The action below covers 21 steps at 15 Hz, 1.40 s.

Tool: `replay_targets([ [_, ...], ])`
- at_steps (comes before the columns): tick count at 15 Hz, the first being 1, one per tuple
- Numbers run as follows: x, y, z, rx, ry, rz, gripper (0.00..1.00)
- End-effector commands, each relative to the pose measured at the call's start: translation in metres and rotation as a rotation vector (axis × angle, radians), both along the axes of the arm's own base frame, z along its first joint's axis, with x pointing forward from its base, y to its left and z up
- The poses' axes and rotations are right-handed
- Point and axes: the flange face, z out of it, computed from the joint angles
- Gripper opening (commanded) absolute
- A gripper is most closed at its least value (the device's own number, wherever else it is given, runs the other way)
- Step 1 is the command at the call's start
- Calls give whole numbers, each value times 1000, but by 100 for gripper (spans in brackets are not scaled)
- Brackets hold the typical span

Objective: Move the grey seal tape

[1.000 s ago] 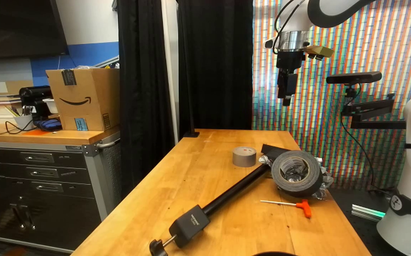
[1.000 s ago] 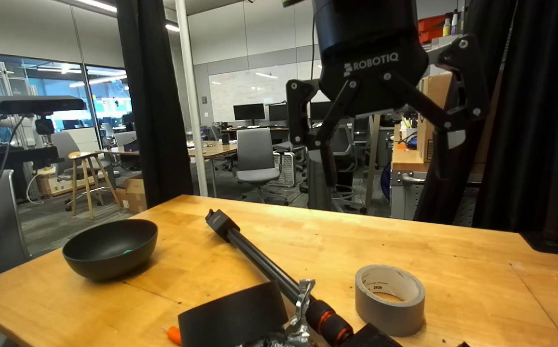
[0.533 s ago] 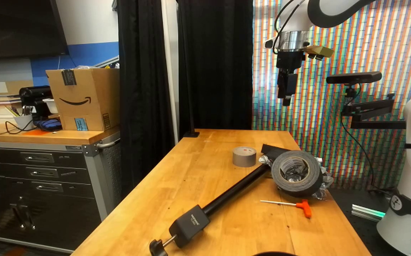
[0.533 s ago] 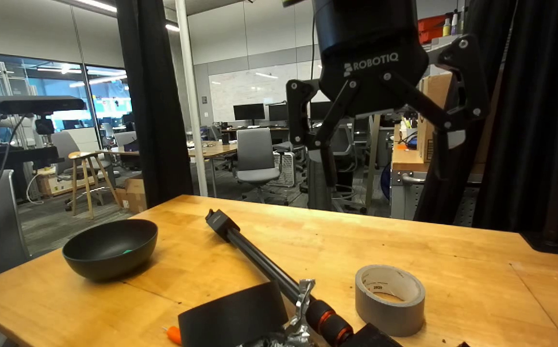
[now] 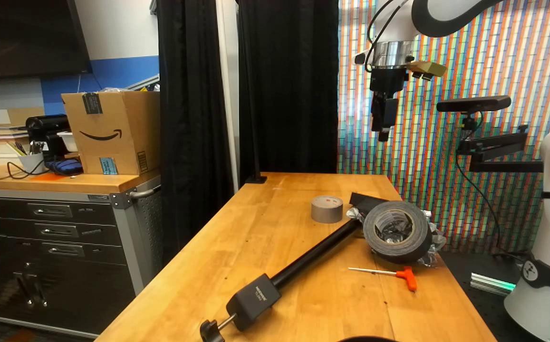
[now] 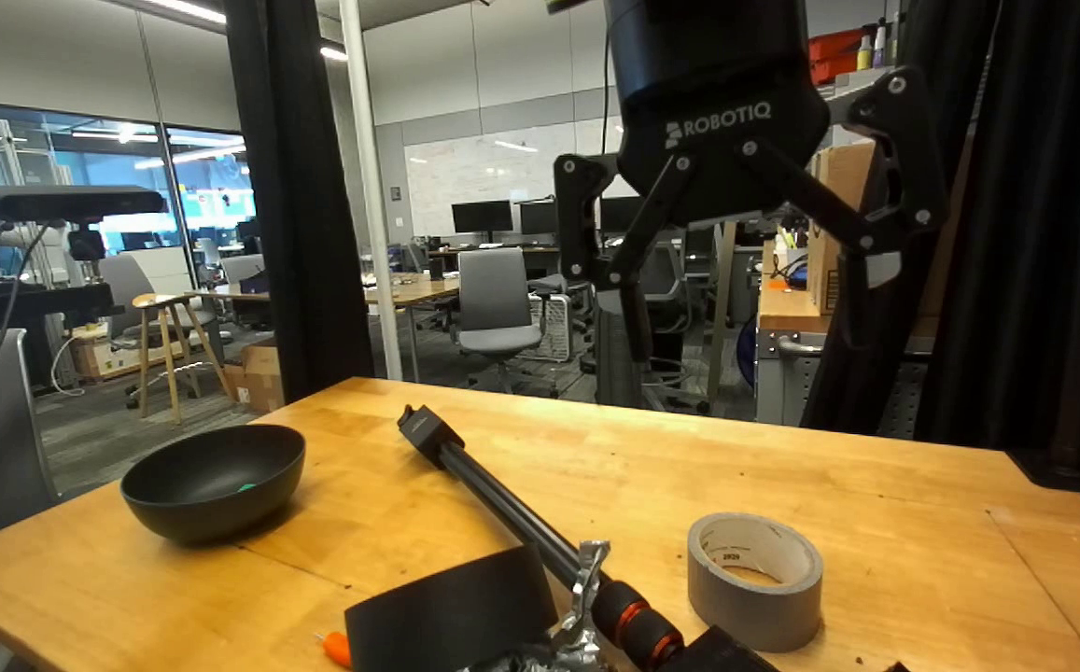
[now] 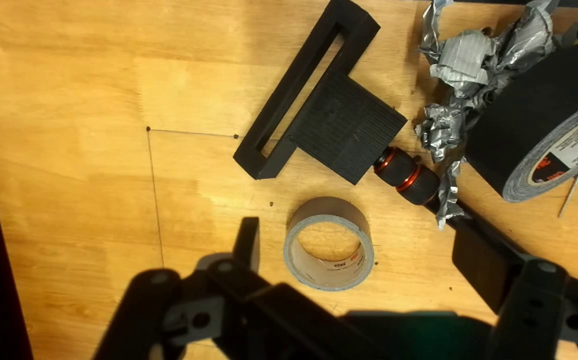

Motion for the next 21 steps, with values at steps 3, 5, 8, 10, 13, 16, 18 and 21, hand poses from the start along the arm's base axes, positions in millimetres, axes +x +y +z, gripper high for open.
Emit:
replay_targets([
  [3,0,0,1,0,1,0,100],
  [5,0,0,1,0,1,0,100],
  [8,0,0,1,0,1,0,100],
  [10,6,4,5,2,-2,10,100],
  [13,29,17,11,-14,-9,55,100],
  [16,51,27,13,-28,-15,102,100],
  [18,66,32,11,-29,-18,132,100],
  [21,90,34,-1,-21,-22,163,100],
])
